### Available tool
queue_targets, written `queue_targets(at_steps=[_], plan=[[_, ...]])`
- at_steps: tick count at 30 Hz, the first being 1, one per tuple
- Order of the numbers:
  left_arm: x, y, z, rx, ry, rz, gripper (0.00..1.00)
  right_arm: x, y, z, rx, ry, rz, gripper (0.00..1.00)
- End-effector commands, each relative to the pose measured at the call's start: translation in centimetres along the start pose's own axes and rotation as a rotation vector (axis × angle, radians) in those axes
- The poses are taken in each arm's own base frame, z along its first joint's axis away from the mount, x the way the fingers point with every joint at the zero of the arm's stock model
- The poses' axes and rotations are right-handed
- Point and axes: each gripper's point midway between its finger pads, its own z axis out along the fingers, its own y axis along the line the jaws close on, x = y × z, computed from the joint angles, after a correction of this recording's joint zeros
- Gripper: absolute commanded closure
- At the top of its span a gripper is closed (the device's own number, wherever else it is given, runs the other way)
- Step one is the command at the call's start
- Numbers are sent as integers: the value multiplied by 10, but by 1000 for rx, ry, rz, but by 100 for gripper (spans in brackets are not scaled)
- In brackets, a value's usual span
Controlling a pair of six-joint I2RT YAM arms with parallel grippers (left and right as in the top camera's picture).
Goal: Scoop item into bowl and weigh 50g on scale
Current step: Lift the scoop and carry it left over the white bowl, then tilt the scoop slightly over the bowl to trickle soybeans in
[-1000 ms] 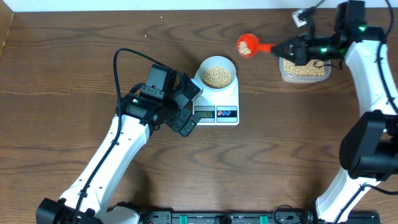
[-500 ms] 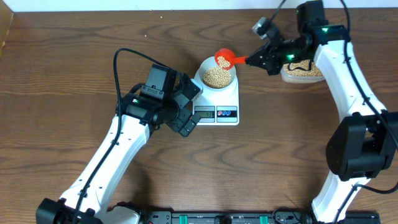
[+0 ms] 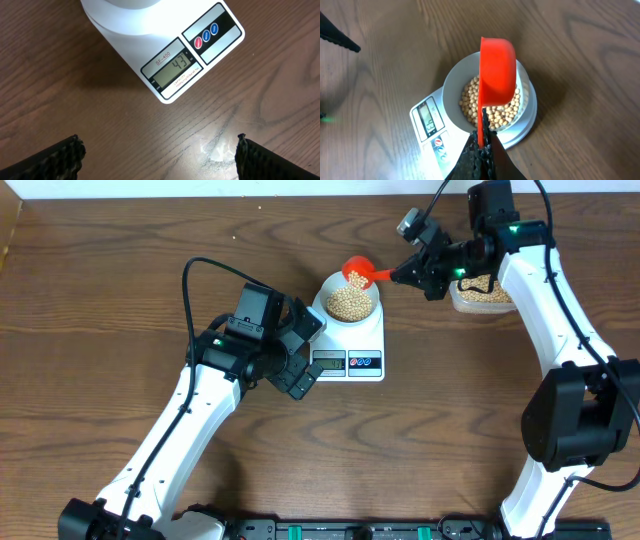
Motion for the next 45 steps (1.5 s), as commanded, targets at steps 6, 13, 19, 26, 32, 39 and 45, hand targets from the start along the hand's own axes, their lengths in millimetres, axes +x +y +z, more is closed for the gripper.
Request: queue_targets(at_steps=[6,13,19,26,32,39,45], plan=[[-12,-1,-9,3,-38,17,2,-10,3,-1,-9,-29,-30,99],[-12,-1,-9,2,-37,17,2,-11,3,-2,-12,-30,18,99],[-12,-1,-9,3,-38,17,2,-7,7,-1,-25,-19,56,99],[-12,-1,-9,3,-38,17,2,-7,9,0,-31,-15,58,99],[-12,-1,-9,3,-38,17,2,-7,9,0,-32,-15,65,99],[-12,-1,-9,3,-38,17,2,-8,13,2,-39,-10,60,99],[-12,-1,-9,3,-38,17,2,-6,19,7,-49,10,-22,99]])
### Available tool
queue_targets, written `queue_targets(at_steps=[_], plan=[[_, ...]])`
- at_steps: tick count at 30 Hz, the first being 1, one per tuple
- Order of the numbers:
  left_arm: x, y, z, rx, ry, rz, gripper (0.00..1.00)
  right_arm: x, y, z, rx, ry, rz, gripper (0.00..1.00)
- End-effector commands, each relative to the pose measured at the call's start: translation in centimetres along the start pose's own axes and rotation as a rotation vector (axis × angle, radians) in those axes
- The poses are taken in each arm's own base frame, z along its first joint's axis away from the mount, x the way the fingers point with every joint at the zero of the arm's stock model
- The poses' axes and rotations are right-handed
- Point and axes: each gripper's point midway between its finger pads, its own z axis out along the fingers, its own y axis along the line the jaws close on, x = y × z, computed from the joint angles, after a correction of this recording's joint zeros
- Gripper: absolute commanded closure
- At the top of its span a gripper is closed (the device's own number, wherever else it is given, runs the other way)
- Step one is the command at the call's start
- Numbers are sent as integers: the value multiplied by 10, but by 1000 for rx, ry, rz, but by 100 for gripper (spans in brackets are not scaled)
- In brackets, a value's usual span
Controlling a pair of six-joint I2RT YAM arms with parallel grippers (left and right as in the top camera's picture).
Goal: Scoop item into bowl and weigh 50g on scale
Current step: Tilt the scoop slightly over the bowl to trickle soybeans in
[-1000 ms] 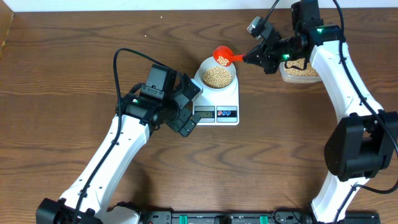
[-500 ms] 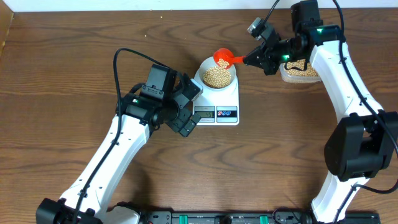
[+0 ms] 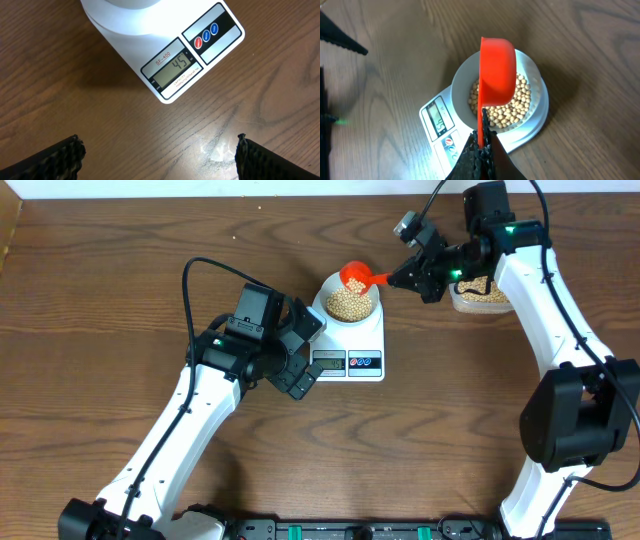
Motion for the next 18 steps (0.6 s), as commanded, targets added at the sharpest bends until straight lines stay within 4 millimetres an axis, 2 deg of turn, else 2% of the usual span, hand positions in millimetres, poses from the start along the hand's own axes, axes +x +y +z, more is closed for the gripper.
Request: queue_targets(at_steps=[1,8,13,16,18], plan=[[-12,-1,-9,3,-37,17,2,-7,5,2,-1,-4,-75,99],[-11,-1,-9,3,-37,17,2,-5,1,1,21,10,-95,99],[-12,-1,-9,3,-37,17,2,-6,8,2,-18,-3,-159,99],[-11,-1,-9,3,-37,17,2,-8,-1,0,24,-5,-127,99],[-12,-1,-9,3,-37,17,2,-10,5,0,-10,-23,-157,99]])
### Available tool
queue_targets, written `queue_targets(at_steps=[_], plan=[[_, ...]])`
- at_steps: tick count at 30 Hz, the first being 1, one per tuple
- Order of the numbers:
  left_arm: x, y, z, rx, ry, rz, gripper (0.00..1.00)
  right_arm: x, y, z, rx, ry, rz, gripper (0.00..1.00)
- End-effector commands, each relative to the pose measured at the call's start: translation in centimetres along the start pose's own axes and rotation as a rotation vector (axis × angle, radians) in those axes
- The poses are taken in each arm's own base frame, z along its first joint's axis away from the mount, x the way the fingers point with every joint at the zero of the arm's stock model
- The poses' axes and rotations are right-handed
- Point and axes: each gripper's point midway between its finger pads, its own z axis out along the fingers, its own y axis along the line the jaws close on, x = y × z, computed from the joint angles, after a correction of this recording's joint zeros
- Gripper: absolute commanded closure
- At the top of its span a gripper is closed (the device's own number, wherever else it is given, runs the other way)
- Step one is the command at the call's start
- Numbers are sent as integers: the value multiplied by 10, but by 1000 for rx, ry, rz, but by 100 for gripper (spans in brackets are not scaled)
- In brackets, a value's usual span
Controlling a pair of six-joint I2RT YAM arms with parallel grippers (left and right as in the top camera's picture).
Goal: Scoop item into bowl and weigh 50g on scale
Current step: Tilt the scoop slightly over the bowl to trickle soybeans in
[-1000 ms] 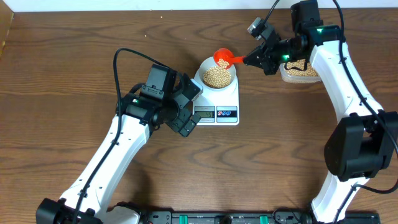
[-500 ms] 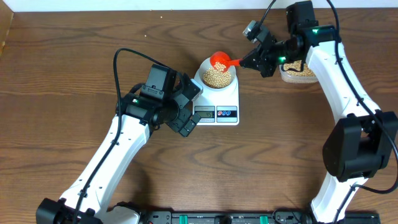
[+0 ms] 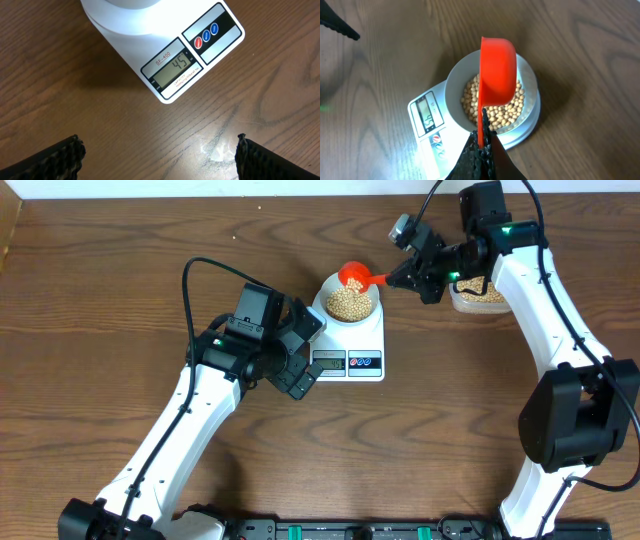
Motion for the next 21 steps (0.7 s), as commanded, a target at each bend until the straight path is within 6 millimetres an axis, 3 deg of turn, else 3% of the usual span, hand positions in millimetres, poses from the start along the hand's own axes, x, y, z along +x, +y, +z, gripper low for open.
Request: queue_targets(at_steps=[1,6,21], plan=[[-12,-1,-9,3,-37,17,2,-10,9,-3,-42,-38,-66,99],[-11,-1,-9,3,-37,17,2,-8,2,-3,-8,-26,-46,99],[-11,-1,-9,3,-37,17,2,-5,6,-2,-22,-12,-2,99]])
